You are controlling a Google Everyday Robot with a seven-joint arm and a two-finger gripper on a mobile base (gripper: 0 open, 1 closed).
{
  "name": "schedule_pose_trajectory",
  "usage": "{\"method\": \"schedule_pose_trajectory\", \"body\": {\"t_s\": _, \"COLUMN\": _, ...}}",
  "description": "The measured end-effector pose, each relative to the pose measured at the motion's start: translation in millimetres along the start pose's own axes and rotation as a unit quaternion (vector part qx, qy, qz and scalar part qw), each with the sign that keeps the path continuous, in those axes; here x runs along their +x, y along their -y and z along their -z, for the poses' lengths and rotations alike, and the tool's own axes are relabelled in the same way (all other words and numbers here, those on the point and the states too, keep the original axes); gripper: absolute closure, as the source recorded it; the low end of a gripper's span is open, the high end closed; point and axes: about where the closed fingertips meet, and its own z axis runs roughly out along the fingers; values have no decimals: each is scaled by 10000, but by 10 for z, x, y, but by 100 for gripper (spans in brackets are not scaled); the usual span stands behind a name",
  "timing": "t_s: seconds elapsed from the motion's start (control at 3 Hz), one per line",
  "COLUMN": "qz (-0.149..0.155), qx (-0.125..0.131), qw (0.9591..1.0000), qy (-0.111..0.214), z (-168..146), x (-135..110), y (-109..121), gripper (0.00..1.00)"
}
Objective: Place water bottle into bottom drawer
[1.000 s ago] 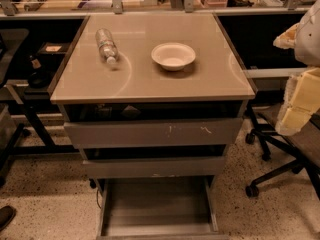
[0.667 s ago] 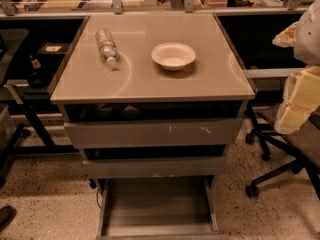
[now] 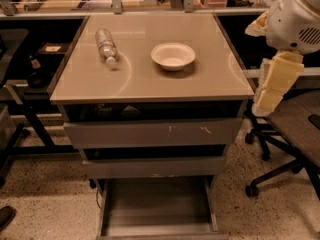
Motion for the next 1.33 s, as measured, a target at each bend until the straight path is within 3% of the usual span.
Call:
{"method": "schedule_pose_trajectory", "body": {"t_s": 0.33, "qz": 5, "qx": 29, "qw": 10000, "qy": -5, "z": 2, "x": -16, "y": 5, "gripper": 0}}
{"method": "schedule_pose_trajectory", "body": {"t_s": 0.67, "qz": -240, "qx": 193, "qw": 9989, "qy": 348, "z": -100, "x": -216, "y": 208, "gripper": 0}}
{"method": "schedule_pose_trajectory", "body": {"t_s": 1.33, "qz": -905, "qx": 12, "qw": 9923, "qy": 848, "z": -491, "x": -579, "y": 1029, "gripper": 0}}
